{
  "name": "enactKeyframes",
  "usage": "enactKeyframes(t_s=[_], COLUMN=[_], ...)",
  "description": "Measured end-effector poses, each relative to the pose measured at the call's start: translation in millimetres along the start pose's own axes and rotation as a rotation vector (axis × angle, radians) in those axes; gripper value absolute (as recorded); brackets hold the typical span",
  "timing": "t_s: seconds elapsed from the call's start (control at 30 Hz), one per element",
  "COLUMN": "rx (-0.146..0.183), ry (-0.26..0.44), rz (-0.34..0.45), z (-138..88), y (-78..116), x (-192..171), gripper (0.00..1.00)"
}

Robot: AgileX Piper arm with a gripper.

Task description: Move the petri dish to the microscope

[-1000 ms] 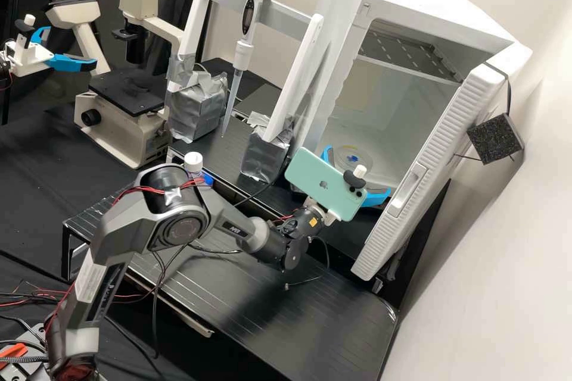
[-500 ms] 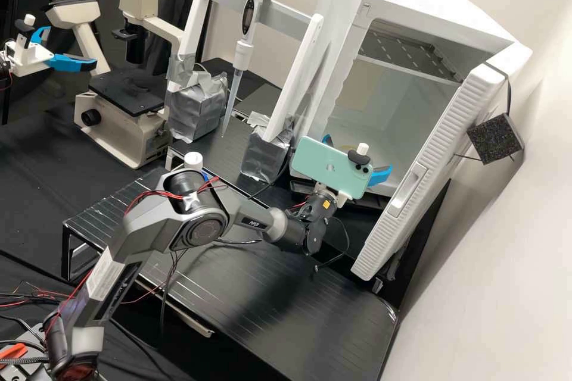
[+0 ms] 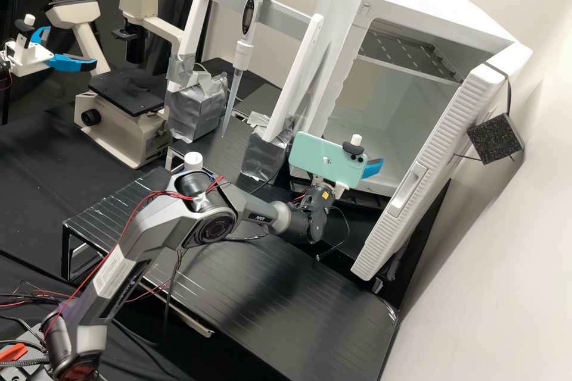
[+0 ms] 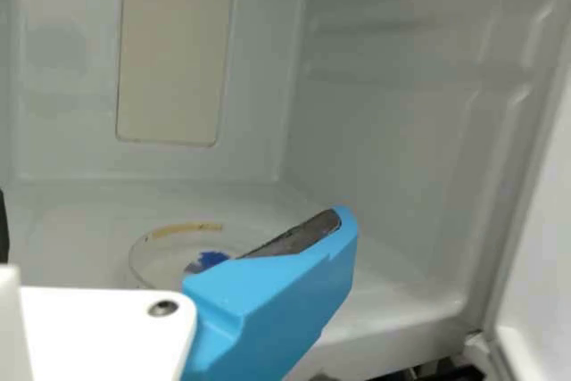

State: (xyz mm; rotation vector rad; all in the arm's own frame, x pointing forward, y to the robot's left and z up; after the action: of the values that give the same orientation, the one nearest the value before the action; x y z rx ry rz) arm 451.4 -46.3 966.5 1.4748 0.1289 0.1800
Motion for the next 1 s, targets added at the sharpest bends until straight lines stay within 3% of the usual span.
enactKeyframes(t_s=[0.2,0.37,0.93,0.97,1.0], rx=[-0.019,-0.039,-0.049,-0.05,-0.051], ry=[-0.041,-0.045,-0.071,-0.073,-0.075], rz=[-0.042,-0.04,-0.035,-0.035,-0.035], z=[10,9,15,15,15], y=[-9.1,-4.6,-1.8,-1.5,-1.3], x=[8,11,18,18,18], gripper=[1.0,1.0,1.0,0.0,0.0])
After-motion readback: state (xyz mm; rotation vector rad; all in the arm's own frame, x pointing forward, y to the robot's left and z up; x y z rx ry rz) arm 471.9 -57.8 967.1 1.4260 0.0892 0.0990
